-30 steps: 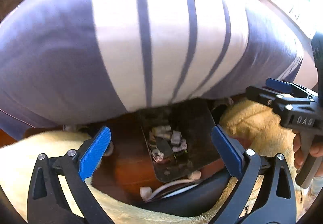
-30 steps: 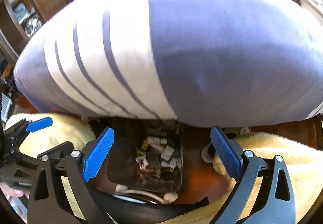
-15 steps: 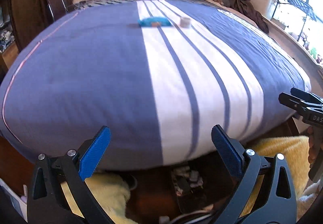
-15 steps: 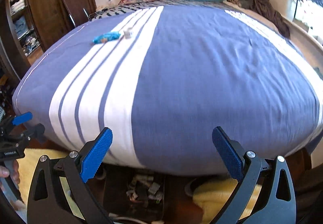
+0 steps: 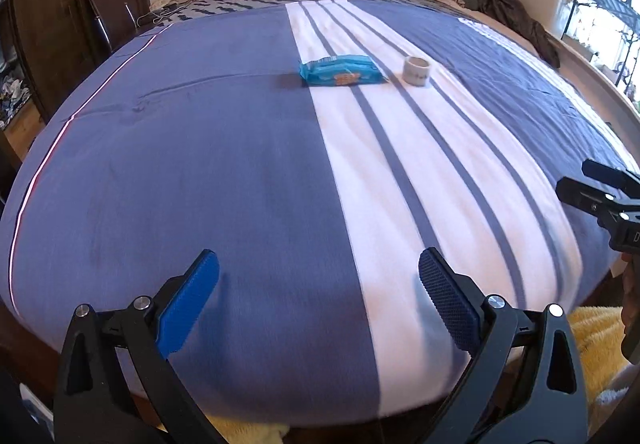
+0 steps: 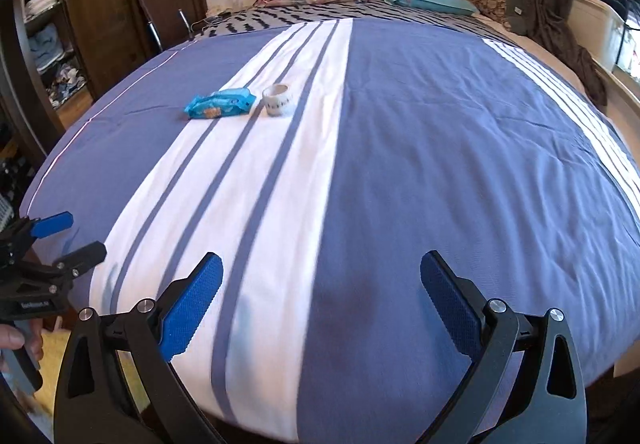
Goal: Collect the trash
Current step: 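Raise both tools back over the bed toward the wipe pack and tape, then grasp the blue wipe pack with the left gripper while the right grasps the white tape roll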
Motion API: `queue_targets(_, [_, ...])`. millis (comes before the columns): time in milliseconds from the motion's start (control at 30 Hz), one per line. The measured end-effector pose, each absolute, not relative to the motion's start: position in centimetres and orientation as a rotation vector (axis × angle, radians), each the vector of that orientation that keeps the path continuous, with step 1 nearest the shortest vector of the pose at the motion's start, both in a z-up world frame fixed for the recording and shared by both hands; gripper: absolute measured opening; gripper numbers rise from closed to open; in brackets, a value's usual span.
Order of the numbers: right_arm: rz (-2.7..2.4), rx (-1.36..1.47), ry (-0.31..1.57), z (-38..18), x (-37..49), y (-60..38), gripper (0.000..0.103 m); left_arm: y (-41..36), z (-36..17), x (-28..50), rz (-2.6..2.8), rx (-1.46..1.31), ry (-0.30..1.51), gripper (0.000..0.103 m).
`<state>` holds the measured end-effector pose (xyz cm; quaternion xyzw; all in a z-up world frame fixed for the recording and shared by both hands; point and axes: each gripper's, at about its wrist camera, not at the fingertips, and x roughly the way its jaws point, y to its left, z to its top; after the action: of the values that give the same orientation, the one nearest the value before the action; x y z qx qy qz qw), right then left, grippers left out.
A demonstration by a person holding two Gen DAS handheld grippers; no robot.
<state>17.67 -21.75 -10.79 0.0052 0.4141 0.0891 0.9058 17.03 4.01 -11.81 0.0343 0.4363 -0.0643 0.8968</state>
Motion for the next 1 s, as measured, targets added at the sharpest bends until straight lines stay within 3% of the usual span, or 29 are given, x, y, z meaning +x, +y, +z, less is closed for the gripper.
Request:
queue_targets(500, [0.209,0.008,0.896,-12.1,31.7,-16.3,0.096,3.1,-12.4,27.1,-0.136,0.094,0.937,0.095])
queue_targets(567, [0.219,0.025,0.909,-12.5,33.0,-15.9,0.081,3.0,-12.5,27.8,-0.142,0.083,0.939,0.095])
queue_targets(800, [0.230,0.044,0.908,-12.7,35.4,-15.1,0.059,2.6,-12.6,30.1,-0.157,0.056,0.939,0.095])
queue_targets(867, [0.234,0.029,0.909,-12.7,35.9,-14.9,0.037,2.3,-12.5,30.8,-0.157,0.053,0.936,0.095])
queue_targets(1000, [0.226,-0.020,0.883,-12.0,35.6,-15.1,0.034,1.3,-12.4,32.7,-0.152,0.037,0.932,0.095])
